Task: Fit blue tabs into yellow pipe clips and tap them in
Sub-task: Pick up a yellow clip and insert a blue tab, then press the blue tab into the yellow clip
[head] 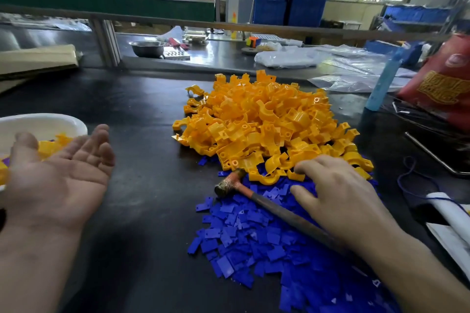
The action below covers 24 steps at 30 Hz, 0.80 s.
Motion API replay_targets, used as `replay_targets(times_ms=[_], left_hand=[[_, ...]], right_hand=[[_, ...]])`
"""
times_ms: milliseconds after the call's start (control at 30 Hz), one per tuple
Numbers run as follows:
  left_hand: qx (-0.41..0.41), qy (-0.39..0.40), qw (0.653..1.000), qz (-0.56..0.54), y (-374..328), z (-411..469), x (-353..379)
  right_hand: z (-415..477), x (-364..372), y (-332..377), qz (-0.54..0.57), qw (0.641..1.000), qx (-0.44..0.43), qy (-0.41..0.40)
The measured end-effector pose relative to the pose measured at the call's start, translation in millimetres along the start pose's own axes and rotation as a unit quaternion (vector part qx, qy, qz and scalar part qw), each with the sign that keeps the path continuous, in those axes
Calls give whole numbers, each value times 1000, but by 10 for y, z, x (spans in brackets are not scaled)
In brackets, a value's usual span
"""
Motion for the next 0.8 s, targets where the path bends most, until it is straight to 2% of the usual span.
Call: replay_targets(times_ms=[67,200,433,533,633,800], left_hand=[[-39,15,998,39,124,-208,215],[-54,66,982,169,339,-621,659],[-74,76,959,262,554,-817,812],[-67,78,951,293,606,-863,848],[-58,95,934,339,684,-964,940],[-88,218,907,349,983,-1355,1283]], right_hand=[[172,51,-8,-35,999,-2,0],[445,369,38,-104,990,-7,94],[386,400,219,-102,991,-85,19],[339,291,209,-35,996,-78,5],[264,103,169,99,994,-31,-18],[70,-63,270,254,967,-12,-10]])
Point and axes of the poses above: each hand's wrist, its own z-axis towards the middle knuckle, its own x-axis out of the palm, y = z × x, the point moved 9 cm from there along z, towards the middle knuckle, and after that the axes turned 5 degrees about z, right-handed, at the moved point
